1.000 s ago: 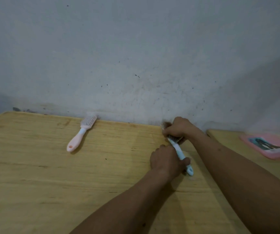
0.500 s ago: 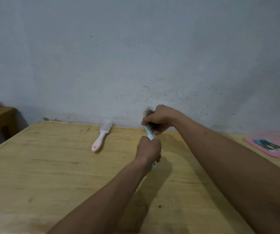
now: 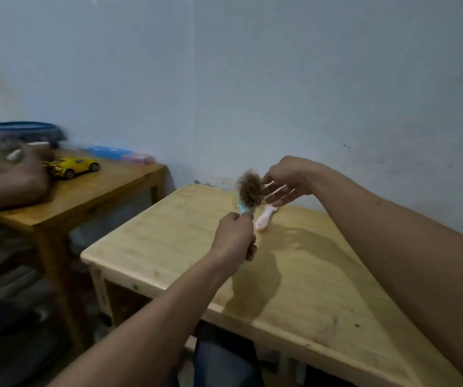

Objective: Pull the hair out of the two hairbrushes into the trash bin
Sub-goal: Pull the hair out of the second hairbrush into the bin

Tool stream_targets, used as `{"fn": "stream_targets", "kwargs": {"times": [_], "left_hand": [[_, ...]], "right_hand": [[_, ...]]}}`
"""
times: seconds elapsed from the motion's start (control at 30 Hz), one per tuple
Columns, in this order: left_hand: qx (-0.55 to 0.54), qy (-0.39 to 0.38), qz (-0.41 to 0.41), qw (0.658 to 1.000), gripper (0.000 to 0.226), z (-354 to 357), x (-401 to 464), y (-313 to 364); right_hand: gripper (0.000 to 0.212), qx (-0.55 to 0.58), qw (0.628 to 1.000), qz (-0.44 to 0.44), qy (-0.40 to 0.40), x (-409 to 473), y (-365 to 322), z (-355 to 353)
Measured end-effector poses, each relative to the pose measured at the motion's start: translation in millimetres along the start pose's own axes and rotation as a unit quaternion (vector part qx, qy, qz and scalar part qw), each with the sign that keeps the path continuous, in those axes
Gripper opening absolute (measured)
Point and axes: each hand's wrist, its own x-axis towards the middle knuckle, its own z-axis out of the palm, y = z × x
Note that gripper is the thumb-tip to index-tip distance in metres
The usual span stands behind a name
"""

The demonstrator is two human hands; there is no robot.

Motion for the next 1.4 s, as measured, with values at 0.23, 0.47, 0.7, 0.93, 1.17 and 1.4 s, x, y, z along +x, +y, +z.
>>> {"fn": "stream_targets", "kwargs": {"times": [0.23,0.47,0.7,0.93,1.17,1.4], "left_hand": [[0.002,0.031,-0.075,0.997,0.026,-73.9,-27.4,-8.3],[0.091,0.136,-0.05,0.985,0.058,-150.3,-67.2,-40.2],[0.08,0.286,-0.041,0.954,0.07,-214.7,-117.0,-82.5],[0.172,0.427,-0.108,0.881,0.071,-261.3,-172.0,-120.8],[0.285,0.473,-0.175,0.815,0.061,-279.3,-219.1,-178.7],[0.315,0.473,-0.212,0.795,0.064,-296.2,-245.9,-228.9]], "right_hand": [[0.023,-0.042,0.99,-0.04,-0.13,9.6,-30.3,56.2],[0.023,-0.133,0.946,-0.092,-0.28,20.9,-68.0,129.1],[0.025,-0.247,0.864,-0.157,-0.409,3.0,-115.5,226.3],[0.029,-0.329,0.78,-0.224,-0.483,-35.1,-138.9,332.5],[0.027,-0.265,0.752,-0.271,-0.539,-65.6,-95.1,413.8],[0.01,-0.181,0.791,-0.245,-0.531,-82.3,-32.9,477.1]]}}
